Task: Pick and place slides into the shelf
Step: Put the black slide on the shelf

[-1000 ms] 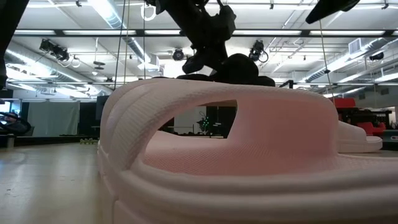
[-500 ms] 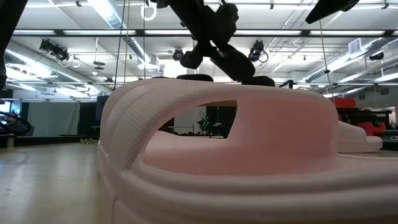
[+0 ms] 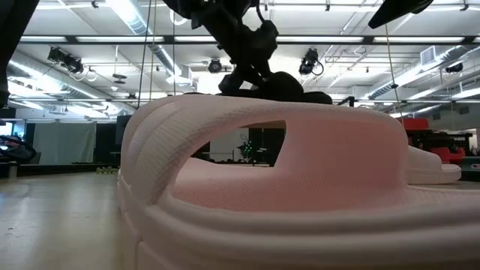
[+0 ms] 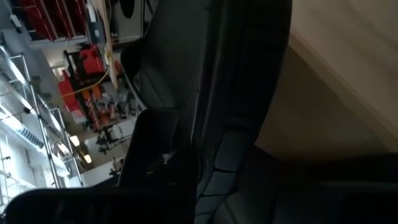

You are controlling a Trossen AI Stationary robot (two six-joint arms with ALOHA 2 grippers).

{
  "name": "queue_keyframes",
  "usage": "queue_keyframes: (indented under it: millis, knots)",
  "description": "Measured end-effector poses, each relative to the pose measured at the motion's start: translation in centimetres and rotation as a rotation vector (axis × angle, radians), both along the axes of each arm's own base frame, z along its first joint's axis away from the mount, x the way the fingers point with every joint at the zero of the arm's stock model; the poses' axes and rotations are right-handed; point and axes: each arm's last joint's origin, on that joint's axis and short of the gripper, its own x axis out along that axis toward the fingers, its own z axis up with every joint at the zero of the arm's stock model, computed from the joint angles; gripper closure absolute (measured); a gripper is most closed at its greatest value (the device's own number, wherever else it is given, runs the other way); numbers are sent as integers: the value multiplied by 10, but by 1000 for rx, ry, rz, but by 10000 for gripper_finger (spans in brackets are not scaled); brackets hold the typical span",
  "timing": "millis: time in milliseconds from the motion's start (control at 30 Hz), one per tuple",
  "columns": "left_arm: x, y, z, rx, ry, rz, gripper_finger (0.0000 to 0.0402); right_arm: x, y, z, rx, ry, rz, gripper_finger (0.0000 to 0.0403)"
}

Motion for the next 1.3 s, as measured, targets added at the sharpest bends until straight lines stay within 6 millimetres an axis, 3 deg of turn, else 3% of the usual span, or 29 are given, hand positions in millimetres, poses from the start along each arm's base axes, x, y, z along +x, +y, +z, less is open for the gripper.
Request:
queue_keyframes:
  millis: [600,1000,1300]
  knots:
    - [1,-15,-5,-68,45,-103,307,0,0,0,-18,9,16,385]
    - [-2,-2,-6,-105,26,-71,192,0,0,0,-11,6,11,385]
    - [-3,-16,-7,-76,-11,117,143,0,0,0,-9,5,9,385]
